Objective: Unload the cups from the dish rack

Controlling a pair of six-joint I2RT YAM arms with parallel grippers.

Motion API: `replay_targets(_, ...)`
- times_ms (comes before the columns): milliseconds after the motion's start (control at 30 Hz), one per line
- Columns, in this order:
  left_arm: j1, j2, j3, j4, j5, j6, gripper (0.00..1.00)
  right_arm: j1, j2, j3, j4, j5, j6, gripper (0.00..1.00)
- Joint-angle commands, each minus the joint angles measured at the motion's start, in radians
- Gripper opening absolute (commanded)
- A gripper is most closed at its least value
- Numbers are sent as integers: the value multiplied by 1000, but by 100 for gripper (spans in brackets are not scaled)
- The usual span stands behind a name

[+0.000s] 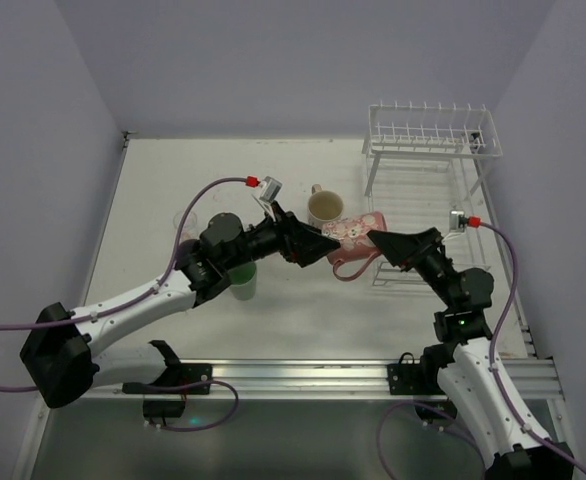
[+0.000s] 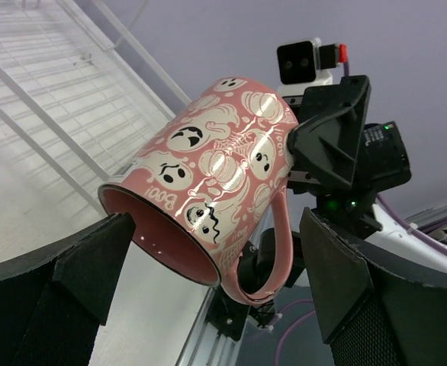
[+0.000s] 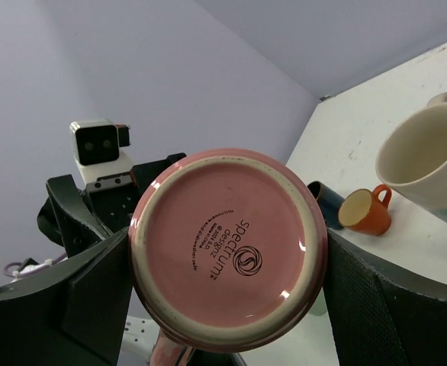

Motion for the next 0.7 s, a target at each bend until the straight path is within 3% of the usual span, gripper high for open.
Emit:
replay_targets(0,-4,11,-33,129,62,-65,99,1,18,15,220,-10,73,60)
replay_targets(167,-8,77,-38,276,209,-183,97,14,103,-3,353,-44,136,62)
replay_targets(333,-8,44,-61,322,165,-171,89,46,141,-3,355,-33,125,63)
replay_targets(433,-8,22,-64,338,131,-154,68,93,169,-3,318,-21,98,64)
replay_targets(467,-8,13,-62,336,113,-146,47,119,176,-5,312,-11,92,65)
replay_targets(500,-10,7,-58,329,102,-133,39,133,181,-8,299,-2,84,69)
replay_targets(567,-8,-18,-30,234,55,-67,19,175,187,-22,288,21,67,75)
replay_targets(633,-8,-59,6,92,16,28,11,195,184,-25,254,48,40,85)
replay_targets(667,-10,-73,19,38,-28,57,1,208,172,-26,237,55,30,89)
